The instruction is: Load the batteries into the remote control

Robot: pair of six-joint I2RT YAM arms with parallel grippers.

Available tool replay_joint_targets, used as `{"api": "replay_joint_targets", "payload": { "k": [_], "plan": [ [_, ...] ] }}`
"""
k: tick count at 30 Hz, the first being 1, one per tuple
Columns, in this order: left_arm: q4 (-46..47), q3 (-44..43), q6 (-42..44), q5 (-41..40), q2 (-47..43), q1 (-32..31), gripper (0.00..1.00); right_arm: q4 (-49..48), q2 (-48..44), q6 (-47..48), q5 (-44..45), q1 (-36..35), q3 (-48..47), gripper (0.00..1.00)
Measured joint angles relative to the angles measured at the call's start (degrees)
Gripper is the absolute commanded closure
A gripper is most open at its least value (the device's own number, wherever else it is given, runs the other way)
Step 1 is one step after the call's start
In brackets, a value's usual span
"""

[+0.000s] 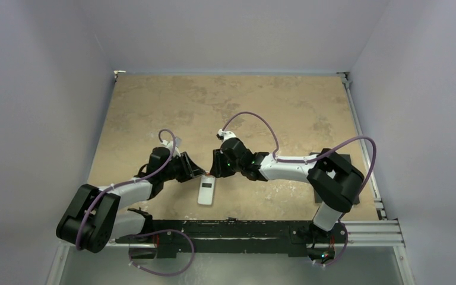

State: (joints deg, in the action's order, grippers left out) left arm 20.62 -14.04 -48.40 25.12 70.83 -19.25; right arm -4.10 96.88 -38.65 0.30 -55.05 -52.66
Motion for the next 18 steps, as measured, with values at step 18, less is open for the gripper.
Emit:
{"api": "replay_joint_targets", "payload": {
  "k": [18],
  "plan": [
    [0.7,0.0,0.0,0.0,0.1,0.0,0.75,-0.7,1.4,-0.4,-1.4,0.0,-0.2,0.68]
  ]
}}
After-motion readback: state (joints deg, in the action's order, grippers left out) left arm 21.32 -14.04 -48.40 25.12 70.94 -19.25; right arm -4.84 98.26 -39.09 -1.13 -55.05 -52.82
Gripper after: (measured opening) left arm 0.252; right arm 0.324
